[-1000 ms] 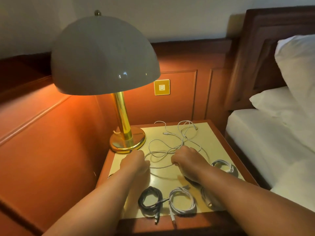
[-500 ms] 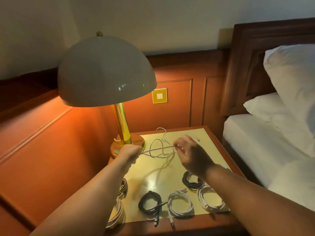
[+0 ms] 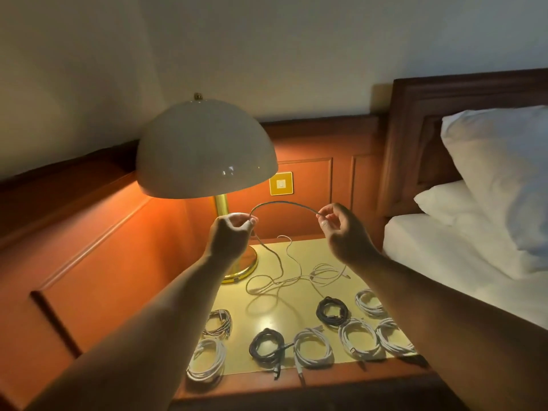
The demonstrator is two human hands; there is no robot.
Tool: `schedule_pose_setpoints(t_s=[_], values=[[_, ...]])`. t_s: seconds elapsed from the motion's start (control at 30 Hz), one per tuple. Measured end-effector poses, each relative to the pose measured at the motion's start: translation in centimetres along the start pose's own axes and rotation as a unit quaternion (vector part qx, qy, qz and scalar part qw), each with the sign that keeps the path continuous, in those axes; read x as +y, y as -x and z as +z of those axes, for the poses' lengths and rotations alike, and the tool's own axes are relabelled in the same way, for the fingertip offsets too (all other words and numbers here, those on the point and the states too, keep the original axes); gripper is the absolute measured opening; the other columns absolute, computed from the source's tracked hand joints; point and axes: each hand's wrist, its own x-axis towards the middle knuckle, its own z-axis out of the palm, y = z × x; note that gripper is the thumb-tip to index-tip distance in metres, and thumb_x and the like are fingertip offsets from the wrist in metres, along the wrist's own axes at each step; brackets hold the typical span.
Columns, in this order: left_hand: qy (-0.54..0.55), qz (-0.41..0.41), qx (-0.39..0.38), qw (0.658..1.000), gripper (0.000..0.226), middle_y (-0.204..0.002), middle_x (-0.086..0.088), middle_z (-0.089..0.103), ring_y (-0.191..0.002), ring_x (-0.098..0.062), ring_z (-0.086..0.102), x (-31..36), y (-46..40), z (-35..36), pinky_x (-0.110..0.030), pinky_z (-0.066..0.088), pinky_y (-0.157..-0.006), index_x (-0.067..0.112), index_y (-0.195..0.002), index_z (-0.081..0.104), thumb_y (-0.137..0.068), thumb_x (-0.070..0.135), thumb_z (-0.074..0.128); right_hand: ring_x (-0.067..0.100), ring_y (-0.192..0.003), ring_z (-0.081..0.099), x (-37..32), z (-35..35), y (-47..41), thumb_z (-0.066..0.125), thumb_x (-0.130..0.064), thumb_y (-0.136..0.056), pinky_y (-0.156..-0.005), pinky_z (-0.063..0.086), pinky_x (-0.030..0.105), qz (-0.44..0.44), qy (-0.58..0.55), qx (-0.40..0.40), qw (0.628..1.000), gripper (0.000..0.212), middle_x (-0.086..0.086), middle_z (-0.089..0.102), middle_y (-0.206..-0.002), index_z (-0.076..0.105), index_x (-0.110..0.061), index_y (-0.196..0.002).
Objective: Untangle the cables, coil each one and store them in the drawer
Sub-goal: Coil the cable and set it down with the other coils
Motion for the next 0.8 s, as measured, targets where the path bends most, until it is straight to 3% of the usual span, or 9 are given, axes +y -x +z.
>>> schedule_pose_setpoints(t_s=[0.1,0.17,0.27,0.33,0.43,0.5,0.6,0.7,0.8], values=[[-0.052,0.078,0.005,0.996,0.020,-0.104,-0.004,0.076,-0.091,-0.015,0.070,1.1,0.6,0.2,-0.017,0.047,-0.076,0.013,-0.104,0.078,-0.095,0.026,0.065,0.009,-0.079,0.054,-0.6,0.3,0.7,0.059,-0.025,-0.097,-0.064,0.042,0.021,0.047,-0.022,-0.084,0.995,0.006,-0.006,0.058,-0.085,0.057,-0.019,-0.097],[-0.046,0.093,-0.018,0.994,0.022,-0.108,-0.001,0.074,-0.095,-0.015,0.069,2.2,1.4,0.5,-0.015,0.045,-0.076,0.013,-0.106,0.077,-0.096,0.028,0.064,0.011,-0.079,0.054,-0.8,0.7,1.3,0.065,-0.032,-0.093,-0.065,0.042,0.024,0.066,-0.034,-0.140,0.987,0.018,-0.003,0.057,-0.088,0.057,-0.022,-0.105],[-0.010,0.091,-0.066,0.994,0.025,-0.104,0.004,0.072,-0.082,-0.006,0.067,3.8,2.6,1.3,-0.012,0.044,-0.071,0.013,-0.111,0.075,-0.097,0.029,0.063,0.016,-0.106,0.054,-1.0,1.4,2.0,0.069,-0.043,-0.089,-0.077,0.044,0.028,0.116,-0.055,-0.210,0.969,0.043,-0.002,0.057,-0.115,0.054,-0.024,-0.124],[0.016,0.092,-0.091,0.991,0.024,-0.098,0.005,0.072,-0.071,0.005,0.065,4.5,3.2,2.0,-0.010,0.045,-0.063,0.012,-0.111,0.075,-0.097,0.027,0.064,0.018,-0.111,0.053,-0.6,1.9,2.3,0.069,-0.045,-0.089,-0.082,0.044,0.031,0.143,-0.064,-0.227,0.961,0.043,-0.002,0.057,-0.120,0.056,-0.023,-0.123],[0.069,0.085,-0.121,0.987,0.019,-0.098,-0.001,0.075,-0.066,0.006,0.067,5.0,3.7,2.9,-0.010,0.048,-0.058,0.010,-0.109,0.075,-0.095,0.020,0.066,0.014,-0.088,0.057,-0.2,2.0,2.6,0.058,-0.034,-0.098,-0.076,0.047,0.032,0.143,-0.050,-0.186,0.971,0.022,-0.001,0.063,-0.090,0.063,-0.013,-0.101],[0.082,0.072,-0.139,0.984,0.020,-0.096,0.002,0.073,-0.069,0.004,0.067,4.8,4.2,3.4,-0.012,0.050,-0.059,0.013,-0.115,0.071,-0.097,0.014,0.063,0.010,-0.072,0.052,0.0,1.5,2.7,0.050,-0.030,-0.103,-0.066,0.043,0.025,0.125,-0.037,-0.147,0.981,0.026,-0.005,0.057,-0.075,0.065,-0.009,-0.098],[0.080,0.046,-0.152,0.984,0.032,-0.094,0.000,0.069,-0.078,-0.008,0.067,3.0,4.7,4.5,-0.016,0.051,-0.060,0.017,-0.124,0.063,-0.096,0.001,0.056,0.011,-0.063,0.047,0.3,0.8,2.7,0.049,-0.031,-0.103,-0.059,0.039,0.024,0.138,-0.096,-0.089,0.982,0.029,-0.003,0.054,-0.068,0.068,-0.009,-0.100],[-0.031,0.003,-0.228,0.973,0.038,-0.111,0.000,0.062,-0.093,-0.011,0.063,-0.1,5.5,6.5,-0.016,0.051,-0.067,0.023,-0.129,0.059,-0.094,0.008,0.061,0.011,-0.060,0.048,0.4,0.3,2.8,0.050,-0.035,-0.101,-0.059,0.043,0.026,0.166,-0.195,-0.036,0.966,0.028,-0.005,0.053,-0.065,0.070,-0.016,-0.100],[-0.224,0.027,-0.280,0.933,0.030,-0.118,0.008,0.057,-0.101,-0.010,0.059,-3.5,6.0,8.8,-0.024,0.055,-0.082,0.033,-0.121,0.063,-0.092,0.031,0.069,0.006,-0.064,0.053,0.3,-0.8,3.1,0.045,-0.037,-0.102,-0.065,0.047,0.021,0.136,-0.184,0.009,0.974,0.032,-0.008,0.056,-0.070,0.070,-0.016,-0.100]])
